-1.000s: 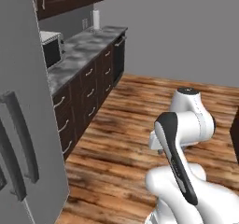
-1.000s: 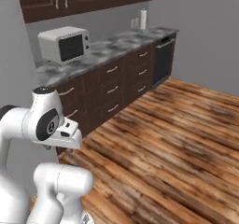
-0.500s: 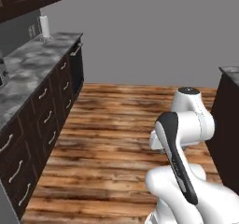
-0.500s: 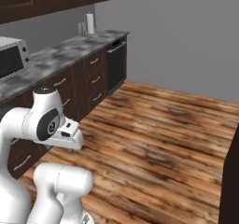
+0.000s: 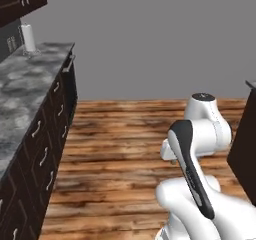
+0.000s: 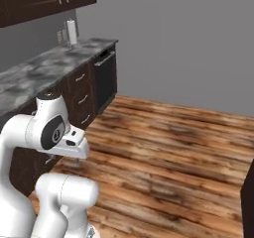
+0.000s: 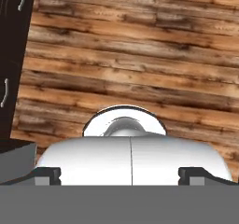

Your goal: Four empty soda cans are scattered around the kitchen. Gather all the cans and cluster them next to the stove for recycling.

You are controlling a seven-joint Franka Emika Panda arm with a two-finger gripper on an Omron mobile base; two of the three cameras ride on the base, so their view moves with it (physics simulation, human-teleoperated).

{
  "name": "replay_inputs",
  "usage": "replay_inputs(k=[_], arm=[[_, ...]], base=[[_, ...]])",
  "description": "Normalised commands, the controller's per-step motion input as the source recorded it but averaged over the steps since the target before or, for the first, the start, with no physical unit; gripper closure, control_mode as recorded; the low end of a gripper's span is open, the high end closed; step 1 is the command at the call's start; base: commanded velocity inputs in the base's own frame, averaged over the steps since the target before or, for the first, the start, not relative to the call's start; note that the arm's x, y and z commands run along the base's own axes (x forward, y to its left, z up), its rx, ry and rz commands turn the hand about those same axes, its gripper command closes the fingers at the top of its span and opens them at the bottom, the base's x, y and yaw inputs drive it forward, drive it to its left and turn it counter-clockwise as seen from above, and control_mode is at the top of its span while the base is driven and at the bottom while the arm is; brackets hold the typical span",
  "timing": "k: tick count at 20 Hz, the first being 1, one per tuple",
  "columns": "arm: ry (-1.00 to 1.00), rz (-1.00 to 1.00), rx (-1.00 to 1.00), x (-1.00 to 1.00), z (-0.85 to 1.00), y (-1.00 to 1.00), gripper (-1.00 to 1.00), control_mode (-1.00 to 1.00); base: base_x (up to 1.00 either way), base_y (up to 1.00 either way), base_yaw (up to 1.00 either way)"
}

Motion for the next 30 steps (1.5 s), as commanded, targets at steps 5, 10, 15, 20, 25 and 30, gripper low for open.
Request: replay_inputs(k=[5, 10, 15, 20, 25, 30], arm=[[0.00, 0.00, 0.00, 0.00, 0.00, 0.00, -1.00, 1.00], [0.00, 0.00, 0.00, 0.00, 0.00, 0.00, -1.00, 1.00], [0.00, 0.00, 0.00, 0.00, 0.00, 0.00, -1.00, 1.00], [0.00, 0.00, 0.00, 0.00, 0.00, 0.00, -1.00, 1.00], [0.00, 0.00, 0.00, 0.00, 0.00, 0.00, -1.00, 1.00], [0.00, 0.00, 0.00, 0.00, 0.00, 0.00, -1.00, 1.00]], base=[[1.00, 0.12, -0.23], [1.00, 0.00, -0.26], [1.00, 0.02, -0.24], [1.00, 0.18, -0.20], [1.00, 0.31, -0.21], [1.00, 0.46, -0.27]])
